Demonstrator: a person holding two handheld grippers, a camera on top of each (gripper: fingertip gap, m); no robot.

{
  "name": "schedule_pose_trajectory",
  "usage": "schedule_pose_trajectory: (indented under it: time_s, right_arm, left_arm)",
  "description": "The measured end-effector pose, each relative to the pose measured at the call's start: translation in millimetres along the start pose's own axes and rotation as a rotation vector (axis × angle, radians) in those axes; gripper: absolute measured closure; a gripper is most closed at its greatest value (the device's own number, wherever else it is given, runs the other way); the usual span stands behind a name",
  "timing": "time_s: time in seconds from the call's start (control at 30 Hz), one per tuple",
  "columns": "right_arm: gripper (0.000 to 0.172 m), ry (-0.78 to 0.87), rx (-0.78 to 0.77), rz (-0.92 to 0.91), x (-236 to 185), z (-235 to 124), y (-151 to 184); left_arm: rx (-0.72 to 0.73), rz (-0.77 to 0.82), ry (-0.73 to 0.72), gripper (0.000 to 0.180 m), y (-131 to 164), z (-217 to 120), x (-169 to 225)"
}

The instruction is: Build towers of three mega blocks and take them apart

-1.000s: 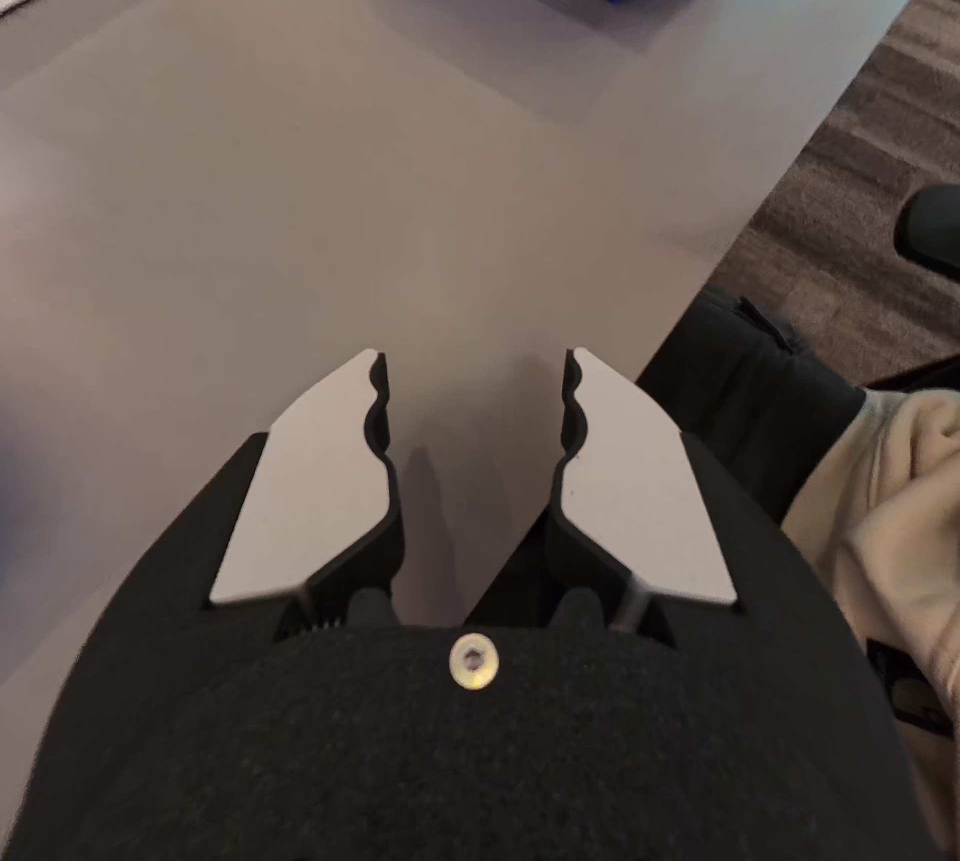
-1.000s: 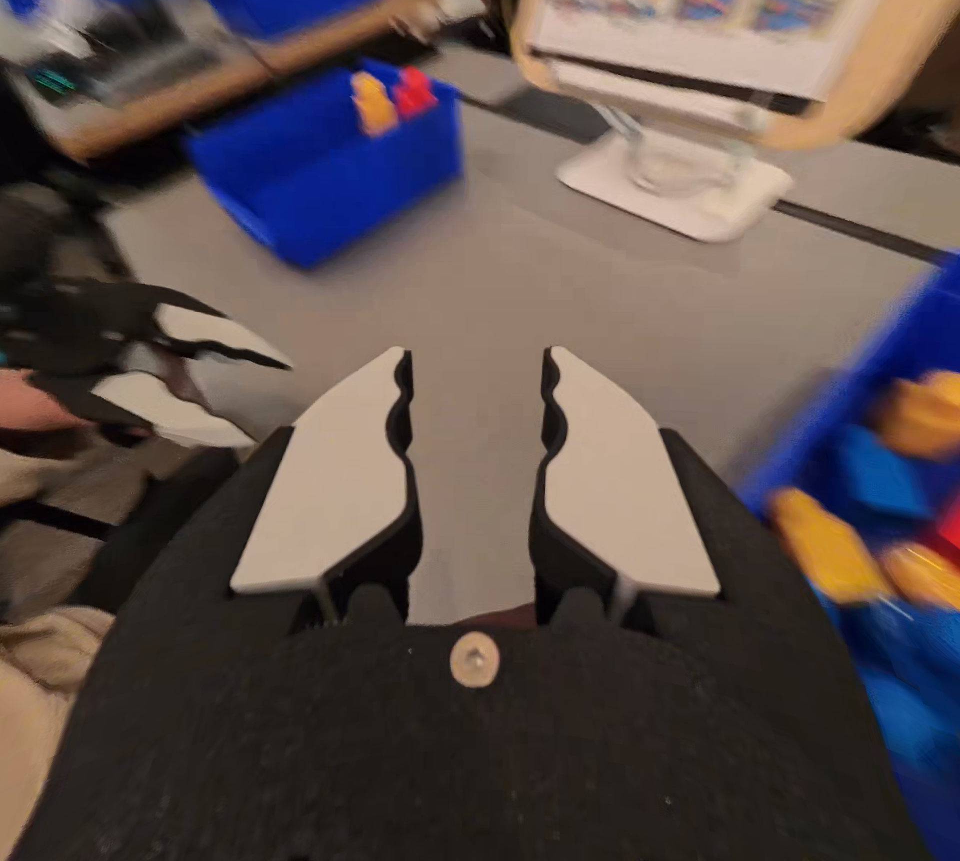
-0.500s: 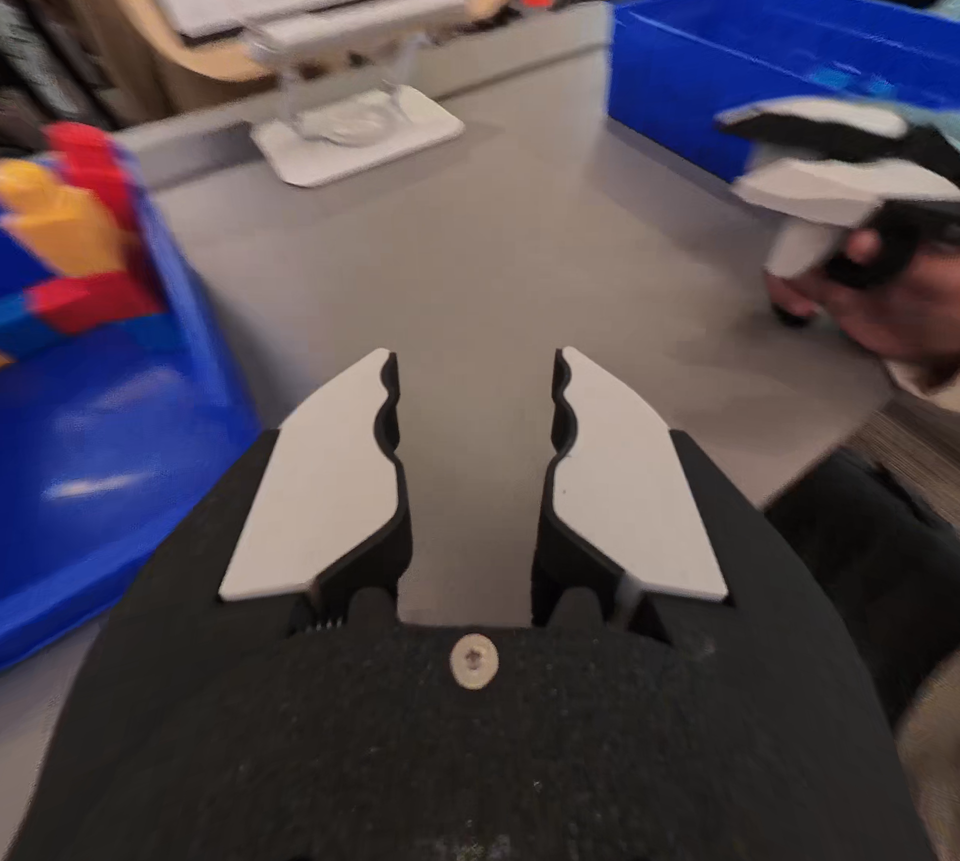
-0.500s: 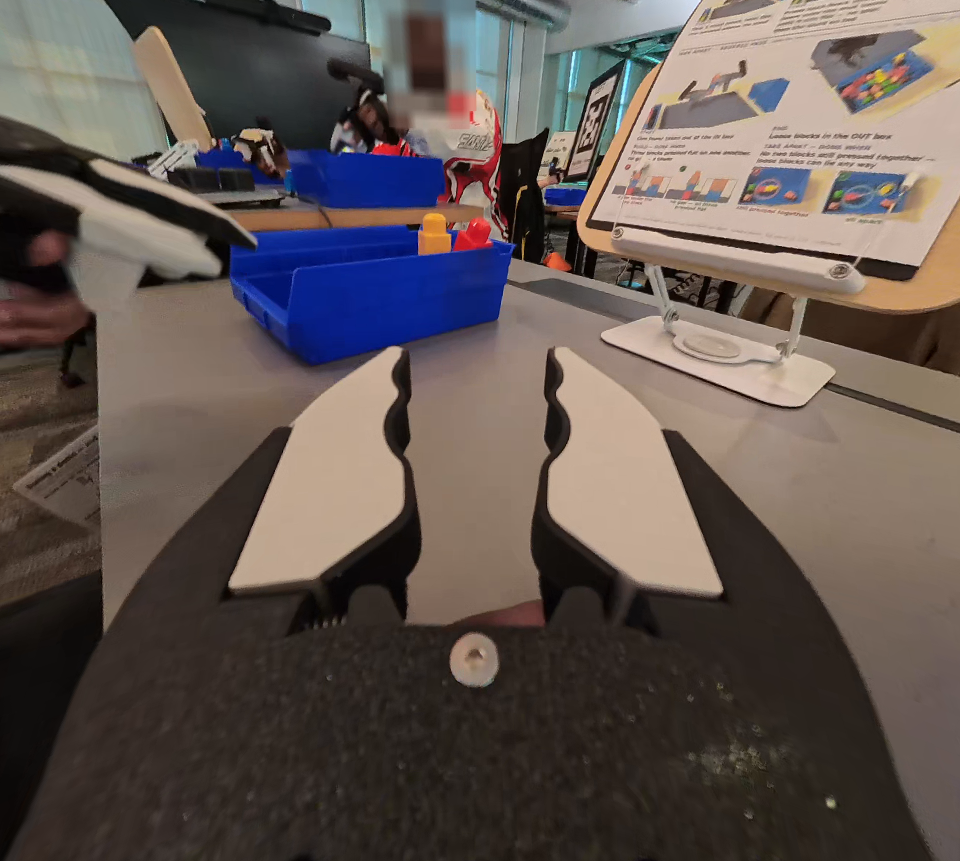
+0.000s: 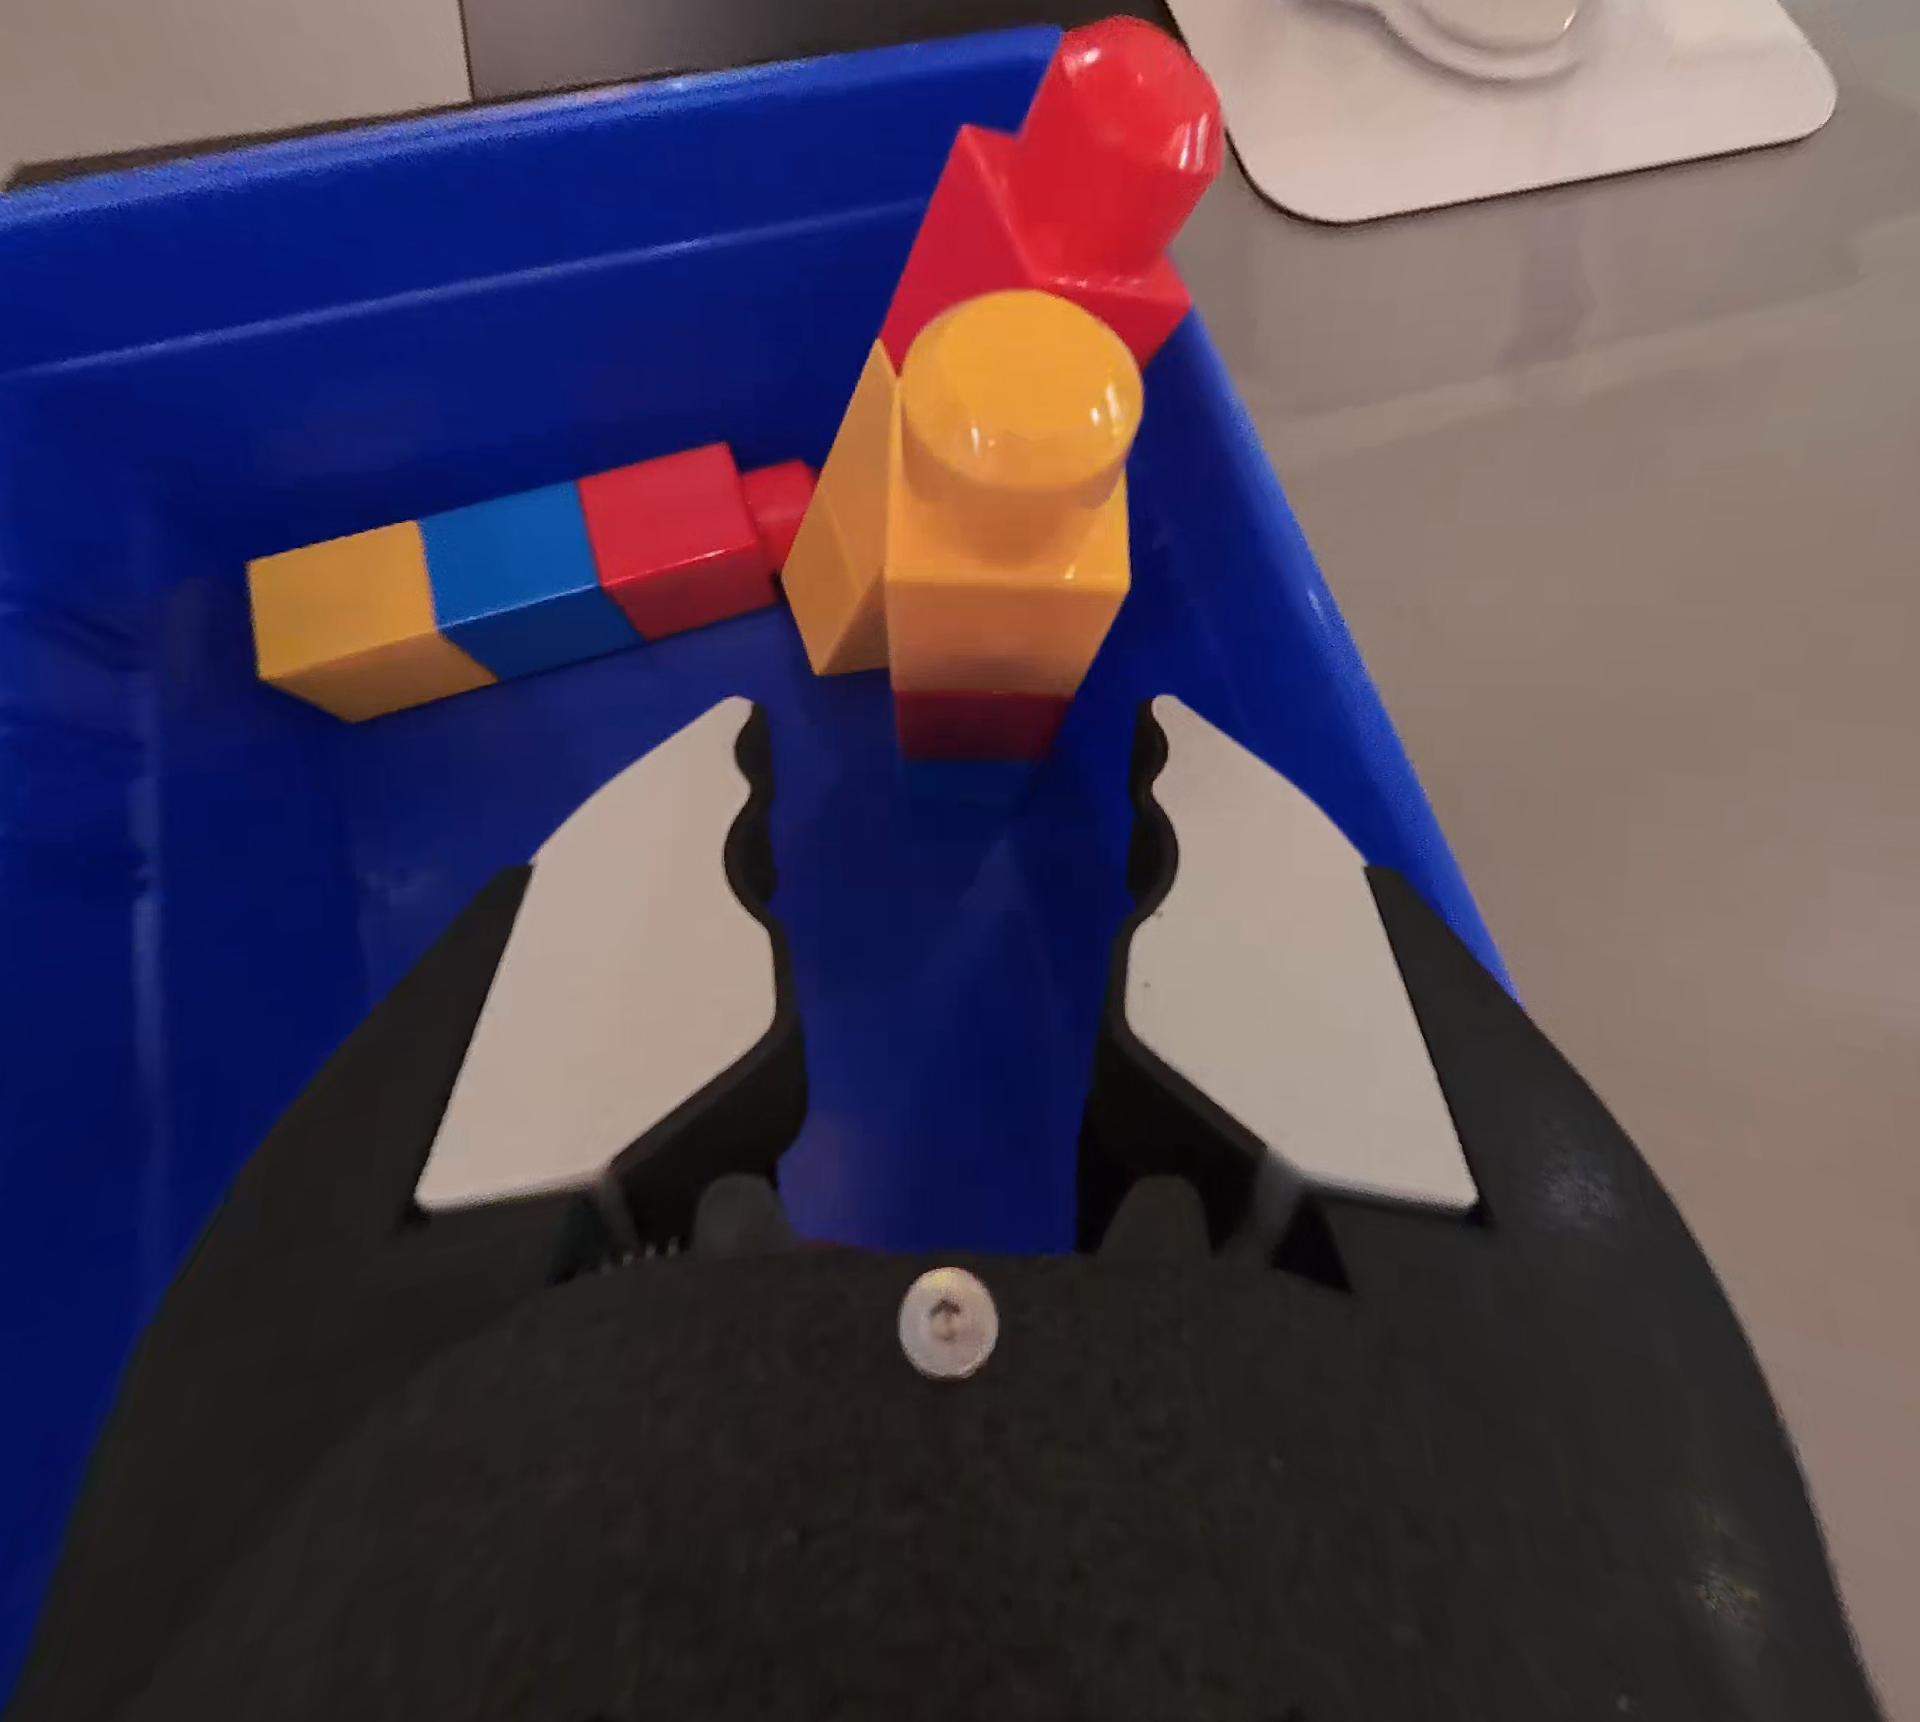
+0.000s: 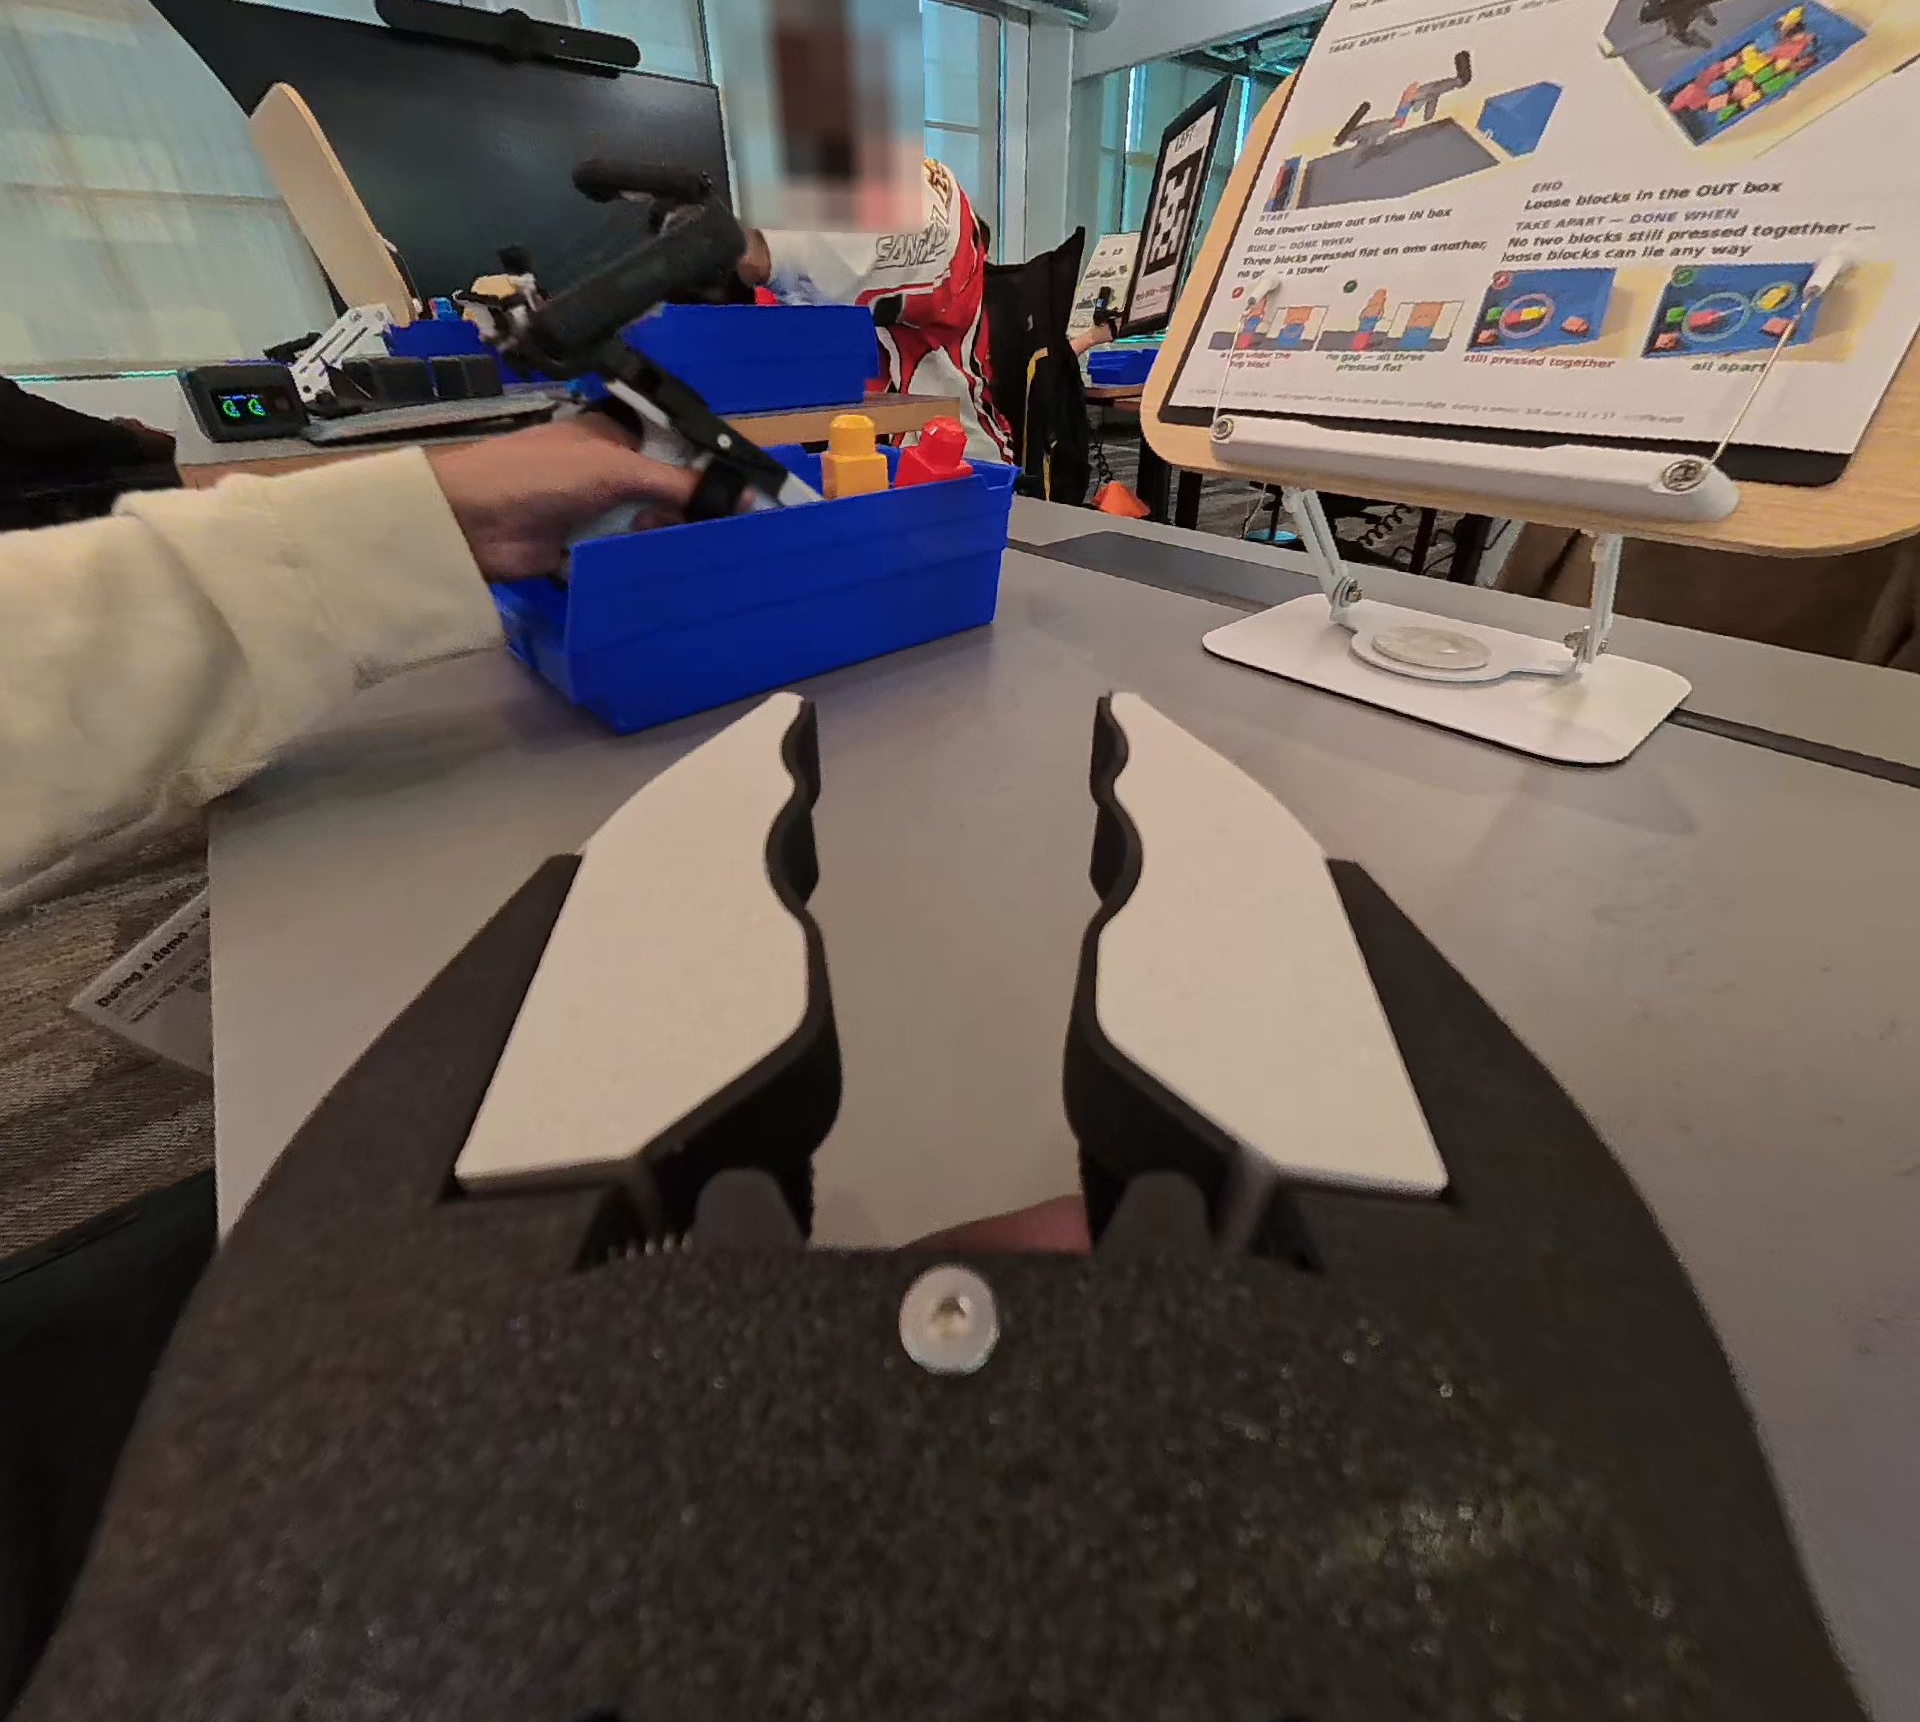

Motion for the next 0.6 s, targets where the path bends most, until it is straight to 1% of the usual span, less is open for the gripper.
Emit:
schedule_pose_trajectory:
  time_s: [0.07, 0.17, 0.2, 0.23, 0.3, 0.37, 0.43, 0.5, 0.6]
  right_arm:
    - [0.122, -0.004, -0.003, 0.011, 0.7, 0.2, 0.4]
    - [0.122, -0.009, -0.013, 0.012, 0.7, 1.8, 1.5]
    - [0.122, -0.009, -0.016, 0.011, 0.6, 2.1, 1.8]
    - [0.122, -0.010, -0.017, 0.011, 0.5, 2.3, 1.9]
    - [0.123, -0.012, -0.019, 0.013, 0.7, 2.3, 2.2]
    - [0.124, -0.016, -0.025, 0.020, 1.2, 2.9, 2.9]
    - [0.124, -0.029, -0.032, 0.031, 1.0, 4.0, 3.7]
    - [0.124, -0.032, -0.036, 0.028, 0.7, 4.8, 4.1]
    - [0.124, -0.049, -0.033, 0.036, 1.0, 5.9, 3.2]
  left_arm:
    - [0.008, -0.007, 0.022, 0.113, -0.7, 9.6, 1.9]
    - [0.004, 0.005, 0.007, 0.119, -0.6, 22.0, 2.4]
    - [-0.024, 0.024, 0.013, 0.136, 3.2, 27.8, 2.8]
    - [-0.040, 0.048, 0.029, 0.143, 6.8, 32.6, 3.6]
    - [-0.035, 0.066, 0.043, 0.144, 7.5, 31.6, 2.2]
    - [-0.015, 0.066, 0.061, 0.144, 2.9, 18.6, -1.3]
    - [0.026, 0.070, 0.134, 0.144, -6.8, -5.3, -1.7]
    - [0.072, 0.092, 0.178, 0.144, -19.2, -34.7, -1.1]
    - [0.141, 0.101, 0.334, 0.144, -36.7, -77.7, 16.8]
Point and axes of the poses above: each gripper's, where its closed fingertips meet, z out along the fingers, y out of its underside, x = y × z across the jaws, the point moved 8 cm from there along -z, back along the fingers, and after that the axes turned 2 degrees about z, right-handed, at the moved point
